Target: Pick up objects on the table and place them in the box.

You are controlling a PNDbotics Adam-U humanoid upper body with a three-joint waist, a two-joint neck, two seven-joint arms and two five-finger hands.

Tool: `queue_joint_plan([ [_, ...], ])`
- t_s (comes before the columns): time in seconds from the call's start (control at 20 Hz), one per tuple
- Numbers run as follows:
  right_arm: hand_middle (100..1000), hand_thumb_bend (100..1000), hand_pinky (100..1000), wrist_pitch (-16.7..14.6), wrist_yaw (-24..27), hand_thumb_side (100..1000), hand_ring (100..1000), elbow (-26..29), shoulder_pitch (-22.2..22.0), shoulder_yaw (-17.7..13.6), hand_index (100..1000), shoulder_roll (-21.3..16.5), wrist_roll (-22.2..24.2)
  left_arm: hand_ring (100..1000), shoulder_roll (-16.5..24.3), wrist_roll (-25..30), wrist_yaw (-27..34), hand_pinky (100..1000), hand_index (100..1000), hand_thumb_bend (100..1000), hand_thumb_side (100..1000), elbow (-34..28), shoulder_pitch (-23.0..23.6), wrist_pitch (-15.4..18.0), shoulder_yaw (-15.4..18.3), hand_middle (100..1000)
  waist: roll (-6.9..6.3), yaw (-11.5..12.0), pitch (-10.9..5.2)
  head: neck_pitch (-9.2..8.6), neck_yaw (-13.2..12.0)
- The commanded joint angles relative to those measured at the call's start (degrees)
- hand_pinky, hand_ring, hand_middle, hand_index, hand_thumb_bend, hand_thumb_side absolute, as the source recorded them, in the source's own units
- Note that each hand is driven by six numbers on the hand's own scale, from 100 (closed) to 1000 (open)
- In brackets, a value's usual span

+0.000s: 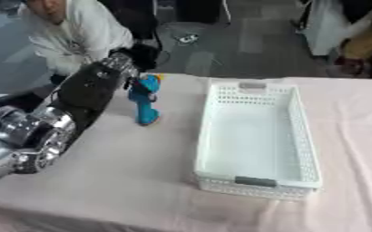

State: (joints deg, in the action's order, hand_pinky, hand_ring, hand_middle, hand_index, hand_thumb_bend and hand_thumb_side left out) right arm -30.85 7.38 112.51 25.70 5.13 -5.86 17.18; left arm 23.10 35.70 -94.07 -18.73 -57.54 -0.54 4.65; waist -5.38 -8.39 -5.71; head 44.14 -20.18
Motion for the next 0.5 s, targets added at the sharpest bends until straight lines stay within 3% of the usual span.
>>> queue_joint_plan([
  [0.05,747,100,566,-0.01,0.09,1000,554,0.99,1.28,0.09,754,0.39,0.35,902,0.37,-4.19,2.26,784,1000,539,1000,-0.77,0.08,2.48,0.69,934,0.29,-0.03,-0.17,-0.02,-0.23],
  [0.15,746,100,567,-0.04,0.08,1000,553,0.94,1.29,0.09,754,0.35,0.49,967,0.31,-7.61,4.09,861,1000,515,1000,-0.75,0.68,3.67,0.87,989,0.32,0.01,-0.16,-0.02,-0.24],
  [0.2,747,100,566,-0.06,0.07,1000,553,0.92,1.29,0.1,754,0.33,0.56,990,0.23,-9.18,5.02,844,1000,529,1000,-0.73,0.94,3.89,0.98,1000,0.34,0.04,-0.16,-0.02,-0.25],
  [0.25,745,100,567,-0.08,0.05,1000,553,0.89,1.31,0.1,754,0.31,0.65,1000,0.15,-10.55,5.91,966,1000,516,1000,-0.6,1.21,4.14,0.99,1000,0.35,0.06,-0.16,-0.02,-0.26],
  [0.35,744,100,568,-0.12,0.01,1000,553,0.84,1.32,0.11,755,0.29,0.84,1000,-0.09,-13.27,8.3,932,1000,396,796,-0.47,1.79,4.43,1.31,1000,0.39,0.11,-0.16,-0.02,-0.29],
  [0.4,742,100,569,-0.13,-0.03,1000,553,0.81,1.33,0.1,755,0.28,0.96,1000,-0.3,-15.03,10.43,918,1000,423,833,-0.49,2.23,4.19,1.78,1000,0.41,0.14,-0.15,-0.02,-0.3],
  [0.45,742,100,569,-0.14,-0.05,1000,552,0.79,1.34,0.1,756,0.29,1.08,950,-0.57,-16.88,13.0,816,1000,271,700,-0.49,2.71,3.8,2.2,1000,0.43,0.16,-0.14,-0.02,-0.36],
  [0.5,742,100,569,-0.14,-0.04,1000,552,0.78,1.35,0.09,756,0.31,1.18,950,-0.87,-18.98,15.98,816,1000,271,700,-0.47,3.27,3.33,2.45,1000,0.44,0.15,-0.13,-0.02,-0.43],
])
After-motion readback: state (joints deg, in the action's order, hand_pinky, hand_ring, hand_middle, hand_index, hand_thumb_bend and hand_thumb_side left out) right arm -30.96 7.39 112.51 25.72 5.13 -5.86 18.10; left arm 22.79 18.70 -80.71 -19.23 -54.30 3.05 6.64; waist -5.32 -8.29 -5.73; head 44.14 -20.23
